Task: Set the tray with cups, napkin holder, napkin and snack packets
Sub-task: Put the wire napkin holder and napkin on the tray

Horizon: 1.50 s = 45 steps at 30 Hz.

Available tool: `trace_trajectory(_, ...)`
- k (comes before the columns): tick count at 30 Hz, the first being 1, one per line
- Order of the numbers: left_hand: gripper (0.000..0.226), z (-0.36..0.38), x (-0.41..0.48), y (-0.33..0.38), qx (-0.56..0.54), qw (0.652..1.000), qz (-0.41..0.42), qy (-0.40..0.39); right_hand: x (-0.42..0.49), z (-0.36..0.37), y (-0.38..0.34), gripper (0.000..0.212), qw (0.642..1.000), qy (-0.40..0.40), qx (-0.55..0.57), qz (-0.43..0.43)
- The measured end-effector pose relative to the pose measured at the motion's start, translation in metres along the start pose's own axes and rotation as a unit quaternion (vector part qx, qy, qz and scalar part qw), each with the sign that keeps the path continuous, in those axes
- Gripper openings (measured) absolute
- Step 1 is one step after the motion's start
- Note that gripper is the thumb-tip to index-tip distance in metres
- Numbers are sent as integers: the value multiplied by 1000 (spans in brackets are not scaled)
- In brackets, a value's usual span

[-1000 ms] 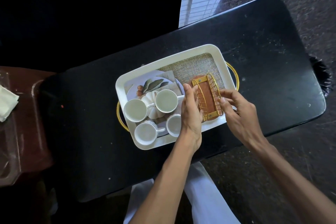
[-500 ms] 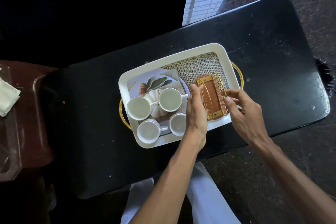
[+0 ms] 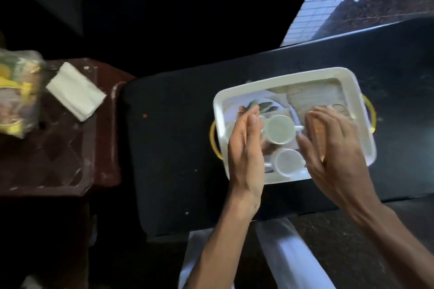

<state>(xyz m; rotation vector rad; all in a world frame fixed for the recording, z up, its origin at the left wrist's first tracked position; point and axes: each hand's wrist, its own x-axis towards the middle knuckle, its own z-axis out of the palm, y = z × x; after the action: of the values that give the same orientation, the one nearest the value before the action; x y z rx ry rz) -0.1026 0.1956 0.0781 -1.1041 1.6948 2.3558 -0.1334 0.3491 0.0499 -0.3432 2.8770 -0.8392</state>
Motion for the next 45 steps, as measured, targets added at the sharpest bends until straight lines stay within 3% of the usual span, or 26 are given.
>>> trace_trajectory(5,36,-124,24,24,117,982,99,109,10,58,-81,82,988,-99,-75,-87)
trace_trajectory(10,33,-255,57,52,138,956,108,237,26,127,-172,87,974,-151,-81,-147)
trace_trajectory(13,27,-313,71,64,186,939,106,270,38,164,-222,88,967,-172,-78,-169)
trace_trajectory(19,40,-373,100,78,393,894,110,187,71,230,-300,86,967,-206,-31,-147)
trace_trajectory(25,46,-390,128,84,451,879,120,102,107,274,-333,84,978,-195,18,-70)
trace_trajectory(32,54,-402,144,71,546,829,114,27,125,301,-344,74,978,-204,18,-38)
trace_trajectory(41,51,-397,123,61,514,848,128,15,114,309,-341,32,971,-123,181,99)
trace_trajectory(45,46,-387,102,57,415,896,137,77,102,293,-338,29,946,-126,265,138)
